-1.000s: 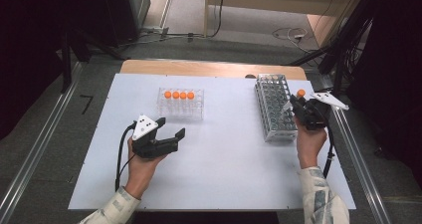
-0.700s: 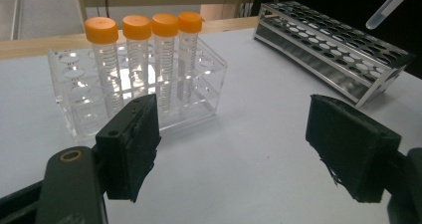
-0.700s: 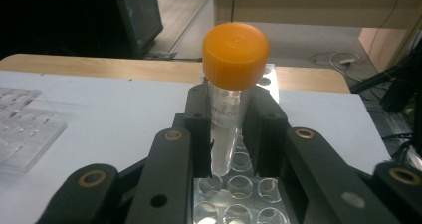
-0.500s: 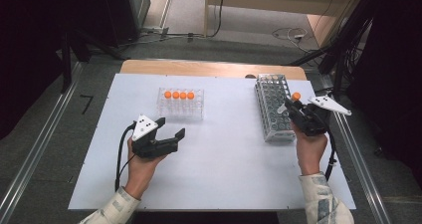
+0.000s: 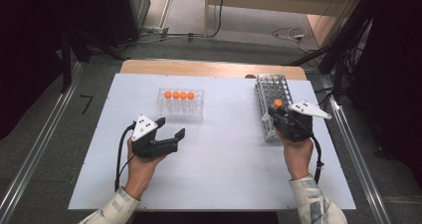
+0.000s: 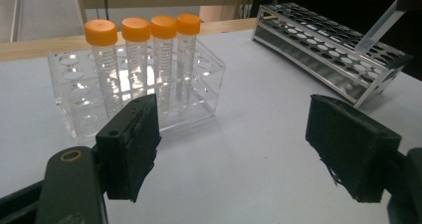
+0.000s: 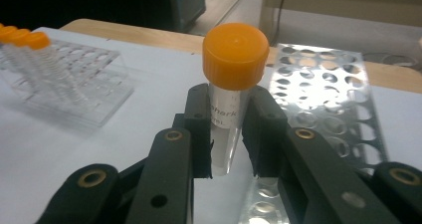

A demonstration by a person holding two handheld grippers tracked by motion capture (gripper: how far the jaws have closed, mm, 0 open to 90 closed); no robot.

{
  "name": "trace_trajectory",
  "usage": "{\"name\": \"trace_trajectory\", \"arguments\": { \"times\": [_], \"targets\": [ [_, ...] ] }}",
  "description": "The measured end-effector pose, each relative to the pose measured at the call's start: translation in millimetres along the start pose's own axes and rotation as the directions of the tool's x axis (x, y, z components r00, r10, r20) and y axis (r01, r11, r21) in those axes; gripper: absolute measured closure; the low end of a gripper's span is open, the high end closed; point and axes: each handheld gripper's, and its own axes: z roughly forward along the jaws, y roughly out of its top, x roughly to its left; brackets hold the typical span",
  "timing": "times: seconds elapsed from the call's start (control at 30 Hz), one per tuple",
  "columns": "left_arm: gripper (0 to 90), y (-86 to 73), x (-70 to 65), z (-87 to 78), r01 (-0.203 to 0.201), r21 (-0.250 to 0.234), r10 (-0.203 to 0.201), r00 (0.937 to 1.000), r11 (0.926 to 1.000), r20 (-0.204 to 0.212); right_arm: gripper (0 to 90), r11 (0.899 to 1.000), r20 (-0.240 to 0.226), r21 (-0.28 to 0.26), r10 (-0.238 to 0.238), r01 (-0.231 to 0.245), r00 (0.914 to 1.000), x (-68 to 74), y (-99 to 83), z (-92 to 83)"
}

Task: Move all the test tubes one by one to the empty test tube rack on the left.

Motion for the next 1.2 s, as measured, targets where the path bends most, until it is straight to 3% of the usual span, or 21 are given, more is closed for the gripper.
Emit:
{"name": "trace_trajectory", "arguments": {
  "times": [0.27, 0.5, 0.77, 1.2],
  "targets": [
    [21.5, 0.0, -1.2, 0.0, -0.002, 0.001, 0.002, 1.0000, 1.0000, 0.006, 72.1, 0.999, -0.075, 0.028, -0.036, 0.038, 0.9965, 25.6, -6.2, 8.7],
    [21.6, 0.0, -3.2, -0.2, -0.004, 0.002, 0.004, 0.9999, 1.0000, 0.014, 72.1, 0.996, -0.133, 0.052, -0.070, 0.077, 0.9886, 49.0, -13.4, 17.7],
    [21.7, 0.4, -6.2, -0.5, -0.007, -0.006, 0.007, 0.9997, 1.0000, 0.024, 72.1, 0.992, -0.224, 0.076, -0.077, 0.096, 0.9716, 74.2, -21.4, 26.6],
    [22.1, 2.2, -11.5, -1.6, -0.007, -0.017, 0.008, 0.9990, 0.9998, 0.045, 72.1, 0.983, -0.295, 0.087, -0.129, 0.161, 0.9467, 109.5, -28.4, 37.2]
  ]
}}
